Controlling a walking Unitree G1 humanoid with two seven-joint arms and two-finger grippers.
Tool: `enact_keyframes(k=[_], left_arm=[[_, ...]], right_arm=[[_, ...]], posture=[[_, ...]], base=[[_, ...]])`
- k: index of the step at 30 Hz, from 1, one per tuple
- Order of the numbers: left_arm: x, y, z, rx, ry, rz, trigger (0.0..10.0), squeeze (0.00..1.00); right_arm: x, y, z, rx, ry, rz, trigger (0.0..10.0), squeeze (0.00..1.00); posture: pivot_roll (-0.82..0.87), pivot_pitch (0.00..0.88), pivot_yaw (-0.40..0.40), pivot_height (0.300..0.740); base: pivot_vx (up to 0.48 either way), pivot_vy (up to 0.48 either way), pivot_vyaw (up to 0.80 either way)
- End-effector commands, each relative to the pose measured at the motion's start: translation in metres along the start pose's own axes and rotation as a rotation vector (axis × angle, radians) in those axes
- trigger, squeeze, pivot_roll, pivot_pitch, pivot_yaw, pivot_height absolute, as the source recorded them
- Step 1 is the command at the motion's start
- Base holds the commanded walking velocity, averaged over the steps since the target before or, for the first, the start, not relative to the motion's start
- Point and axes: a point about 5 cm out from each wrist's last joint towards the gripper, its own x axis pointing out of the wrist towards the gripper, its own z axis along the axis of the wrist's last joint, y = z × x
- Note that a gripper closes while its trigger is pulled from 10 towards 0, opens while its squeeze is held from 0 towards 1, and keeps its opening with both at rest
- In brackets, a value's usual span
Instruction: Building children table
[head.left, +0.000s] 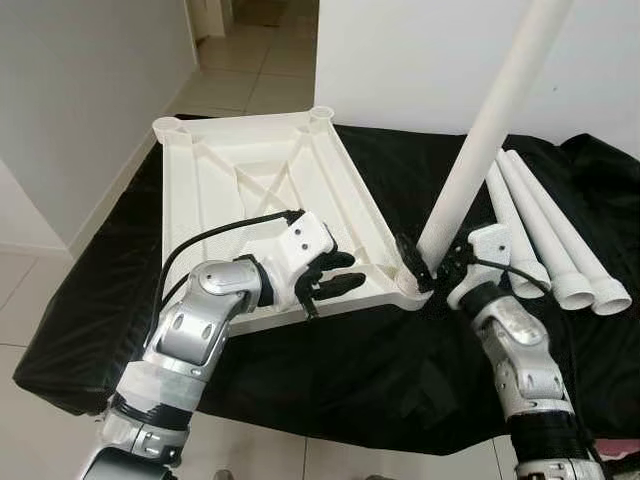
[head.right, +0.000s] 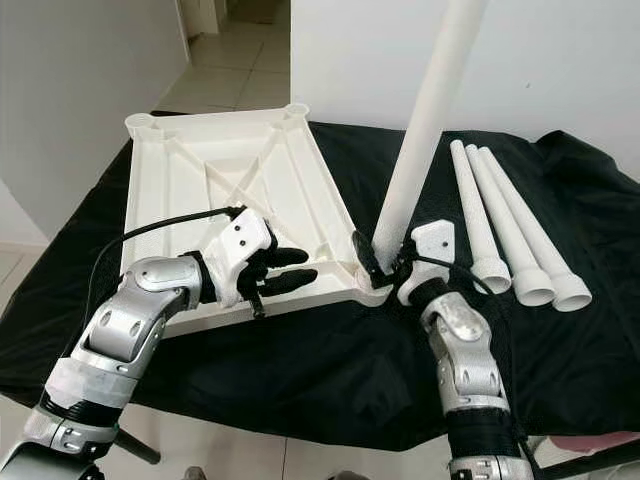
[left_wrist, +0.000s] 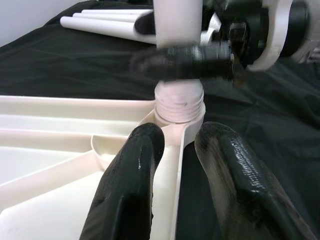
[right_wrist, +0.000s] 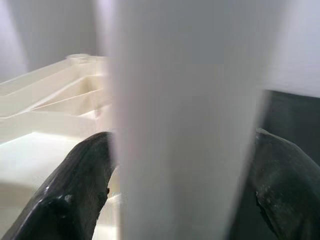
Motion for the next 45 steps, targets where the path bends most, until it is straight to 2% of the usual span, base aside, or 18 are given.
enact_keyframes(k=[1, 5, 6, 8, 9, 22, 23, 27, 29, 31, 34, 35, 41, 45], left_arm=[[0.002, 0.002, 0.002, 0.009, -0.002, 0.076, 10.0, 0.00], [0.002, 0.003, 0.002, 0.010, -0.003, 0.076, 10.0, 0.00], [0.002, 0.003, 0.002, 0.011, -0.004, 0.075, 10.0, 0.00], [0.002, 0.003, 0.002, 0.011, -0.004, 0.075, 10.0, 0.00], [0.003, 0.004, 0.004, 0.012, -0.006, 0.078, 10.0, 0.00], [0.002, 0.006, 0.005, 0.013, -0.011, 0.086, 10.0, 0.00], [0.002, 0.006, 0.005, 0.013, -0.012, 0.087, 10.0, 0.00], [0.003, 0.006, 0.005, 0.014, -0.012, 0.087, 10.0, 0.00], [0.002, 0.006, 0.005, 0.014, -0.010, 0.085, 10.0, 0.00], [0.002, 0.006, 0.005, 0.014, -0.010, 0.085, 10.0, 0.00], [0.001, 0.006, 0.004, 0.011, -0.007, 0.087, 10.0, 0.00], [0.001, 0.006, 0.004, 0.011, -0.007, 0.087, 10.0, 0.00], [0.001, 0.005, 0.003, 0.005, -0.004, 0.090, 10.0, 0.00], [0.001, 0.005, 0.002, 0.005, -0.004, 0.090, 10.0, 0.00]], right_arm=[[0.004, -0.004, -0.001, -0.019, 0.022, 0.062, 10.0, 0.00], [0.007, -0.006, -0.002, -0.045, 0.039, 0.084, 10.0, 0.00], [0.008, -0.008, -0.003, -0.061, 0.049, 0.098, 0.5, 0.00], [0.008, -0.008, -0.003, -0.061, 0.049, 0.098, 0.5, 0.00], [0.009, -0.010, -0.006, -0.058, 0.064, 0.115, 0.0, 0.00], [0.006, -0.014, -0.010, 0.006, 0.075, 0.143, 0.0, 0.00], [0.005, -0.012, -0.011, 0.028, 0.066, 0.134, 10.0, 0.00], [0.005, -0.009, -0.012, 0.046, 0.060, 0.114, 10.0, 0.00], [0.006, -0.008, -0.014, 0.051, 0.055, -0.003, 10.0, 0.00], [0.006, -0.008, -0.014, 0.051, 0.055, -0.003, 10.0, 0.00], [0.003, -0.004, -0.013, 0.045, 0.044, -0.181, 10.0, 0.00], [0.003, -0.004, -0.013, 0.045, 0.044, -0.181, 10.0, 0.00], [-0.002, 0.004, -0.016, 0.092, 0.056, -0.420, 10.0, 0.00], [-0.002, 0.006, -0.017, 0.093, 0.057, -0.453, 10.0, 0.00]], posture=[[-0.08, 0.000, 0.005, 0.740], [-0.08, 0.000, 0.005, 0.740], [-0.08, 0.000, 0.005, 0.740], [-0.08, 0.000, 0.005, 0.740], [-0.07, 0.000, 0.007, 0.740], [-0.07, 0.000, 0.001, 0.740], [-0.07, 0.000, 0.002, 0.740], [-0.07, 0.000, 0.003, 0.740], [-0.07, 0.000, 0.003, 0.740], [-0.07, 0.000, 0.003, 0.740], [-0.07, 0.000, 0.002, 0.740], [-0.07, 0.000, 0.002, 0.740], [-0.08, 0.000, 0.001, 0.740], [-0.08, 0.000, 0.001, 0.740]], base=[[0.000, 0.000, 0.00], [0.000, 0.000, 0.00], [0.000, 0.000, 0.00], [0.000, 0.000, 0.00], [0.000, 0.000, 0.00], [0.000, 0.000, 0.00], [0.000, 0.000, 0.00], [0.000, 0.000, 0.00], [0.000, 0.000, 0.00], [0.000, 0.000, 0.00], [0.000, 0.000, 0.00], [0.000, 0.000, 0.00], [0.000, 0.000, 0.00], [0.000, 0.000, 0.00]])
